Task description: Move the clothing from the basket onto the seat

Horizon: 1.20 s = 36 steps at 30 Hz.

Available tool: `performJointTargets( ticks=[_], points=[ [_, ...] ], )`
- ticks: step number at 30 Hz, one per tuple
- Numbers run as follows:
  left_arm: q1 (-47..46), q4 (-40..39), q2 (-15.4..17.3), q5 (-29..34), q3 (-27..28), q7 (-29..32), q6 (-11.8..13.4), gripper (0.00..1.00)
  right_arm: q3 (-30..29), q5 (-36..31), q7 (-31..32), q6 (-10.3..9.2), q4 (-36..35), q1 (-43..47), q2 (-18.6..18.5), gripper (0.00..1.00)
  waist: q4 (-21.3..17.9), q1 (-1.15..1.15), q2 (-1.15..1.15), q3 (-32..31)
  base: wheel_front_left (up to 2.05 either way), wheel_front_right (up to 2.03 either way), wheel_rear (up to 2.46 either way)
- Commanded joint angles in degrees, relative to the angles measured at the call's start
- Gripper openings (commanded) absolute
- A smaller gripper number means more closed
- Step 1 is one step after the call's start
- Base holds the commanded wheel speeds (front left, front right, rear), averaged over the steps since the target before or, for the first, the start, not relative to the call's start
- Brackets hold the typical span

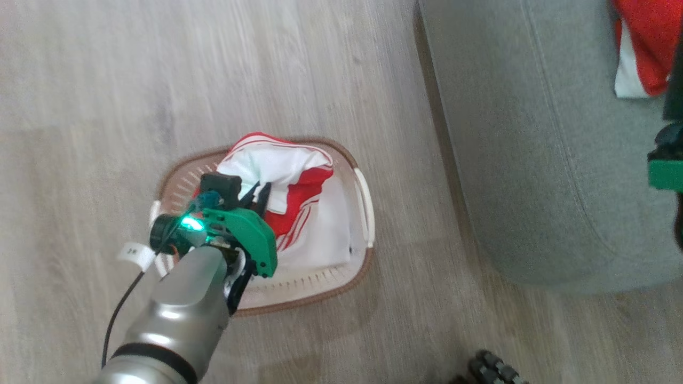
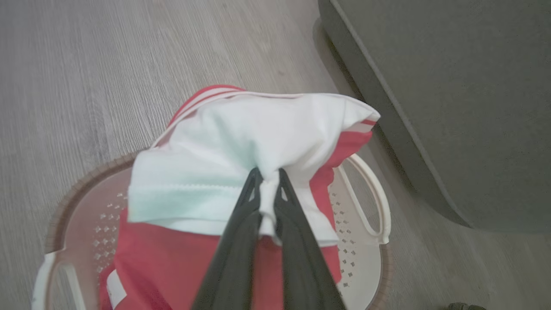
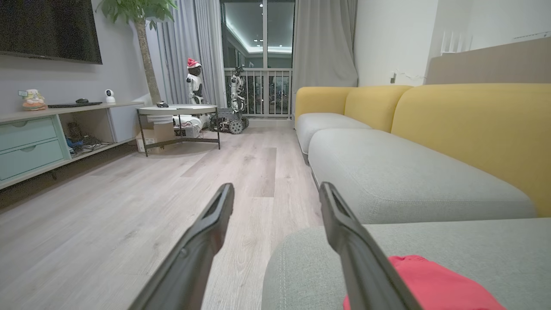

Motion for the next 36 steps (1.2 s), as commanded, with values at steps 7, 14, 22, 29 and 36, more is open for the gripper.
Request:
performJointTargets(
  ticks=[7, 14, 22, 29, 36],
  points=[
    [3.49, -10.25, 0.46, 0.17, 1.07, -1.19, 2.06, 0.0, 0.59, -1.55, -0.36, -0.01, -0.25, 5.55, -0.02, 1.0, 5.8, 0.0, -0.01, -11.82, 0.0, 0.0, 0.0],
    [6.96, -21.23, 1.21, 3.54, 4.02, -1.2, 2.42, 0.0, 1.25, -2.32, -0.36, -0.01, 1.06, 9.39, 0.64, 1.0, 8.14, 0.0, -0.01, -17.0, 0.0, 0.0, 0.0],
    [8.61, -32.32, 2.54, 6.61, 5.6, -1.21, 1.32, 0.0, 3.28, -3.24, -0.36, -0.01, 2.62, 12.57, 1.58, 1.0, 9.58, 0.0, -0.01, -23.15, 0.0, 0.0, 0.0],
    [6.87, -39.68, 3.69, 6.82, 5.64, 0.63, 1.04, 0.0, 5.36, -3.69, -0.36, -0.01, 4.14, 15.42, 3.27, 1.0, 10.13, 0.0, -0.01, -27.5, 0.0, 0.0, 0.0],
    [2.62, -45.51, 4.71, 5.91, 6.16, 5.28, 0.64, 0.0, 8.19, -3.77, -0.36, -0.01, 5.02, 16.75, 3.76, 1.0, 10.25, 0.0, -0.01, -29.18, 0.0, 0.0, 0.0]
  ],
)
